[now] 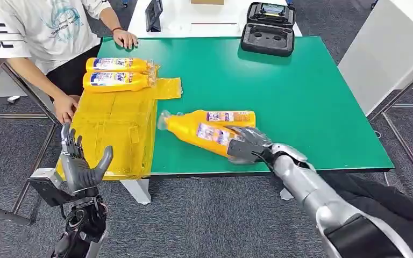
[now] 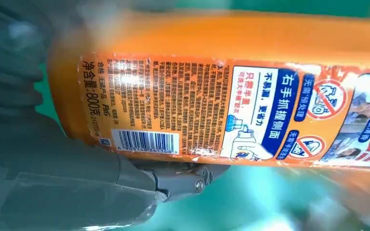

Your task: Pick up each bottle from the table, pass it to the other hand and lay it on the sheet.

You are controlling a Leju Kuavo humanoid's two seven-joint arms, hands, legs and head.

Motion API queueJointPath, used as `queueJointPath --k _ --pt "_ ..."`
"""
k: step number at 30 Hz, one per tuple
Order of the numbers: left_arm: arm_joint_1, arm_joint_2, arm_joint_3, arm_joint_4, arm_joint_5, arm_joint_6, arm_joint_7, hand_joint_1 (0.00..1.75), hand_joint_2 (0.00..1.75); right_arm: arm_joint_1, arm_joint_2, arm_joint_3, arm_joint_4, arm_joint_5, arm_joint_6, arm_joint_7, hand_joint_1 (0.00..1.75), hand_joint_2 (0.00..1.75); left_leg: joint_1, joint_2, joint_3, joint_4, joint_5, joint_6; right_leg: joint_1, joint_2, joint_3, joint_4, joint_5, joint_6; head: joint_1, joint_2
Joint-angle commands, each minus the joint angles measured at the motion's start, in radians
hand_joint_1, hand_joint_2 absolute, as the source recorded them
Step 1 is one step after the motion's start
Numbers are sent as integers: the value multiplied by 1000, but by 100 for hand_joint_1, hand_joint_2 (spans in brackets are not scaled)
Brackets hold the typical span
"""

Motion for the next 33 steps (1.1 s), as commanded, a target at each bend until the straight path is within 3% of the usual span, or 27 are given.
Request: queueJointPath --k 1,6,16,22,27,33 --pt "43 -2 18 -69 55 -92 3 0 175 122 89 -151 -213 -86 -57 -59 175 175 2 0 4 -1 -2 -2 2 0 4 -1 -2 -2 0 0" --pt "79 8 -37 -125 147 -184 19 0 175 168 139 -207 -167 -141 -100 -130 175 175 3 0 5 -1 -2 -2 3 0 5 -1 -2 -2 0 0" --pt "74 14 -54 -142 162 -210 34 0 175 213 149 -222 -202 -153 -112 -130 175 175 2 0 3 0 -2 -2 2 0 3 0 -2 -2 0 0" --pt "63 23 -110 -147 256 -354 103 0 175 304 155 -242 -279 -186 -94 -130 175 175 2 -2 4 -1 -2 -2 3 -2 5 -1 -3 -2 0 0" --pt "38 57 -206 -109 265 -562 143 0 175 304 174 -222 -248 -187 -35 -130 175 175 2 -1 4 0 -2 -2 2 -1 4 0 -3 -2 0 0" --pt "-24 36 -259 41 172 -639 149 0 175 337 229 -125 -236 -178 -14 -130 175 175 2 -1 6 -2 -2 -3 3 -1 6 -2 -2 -3 0 0"
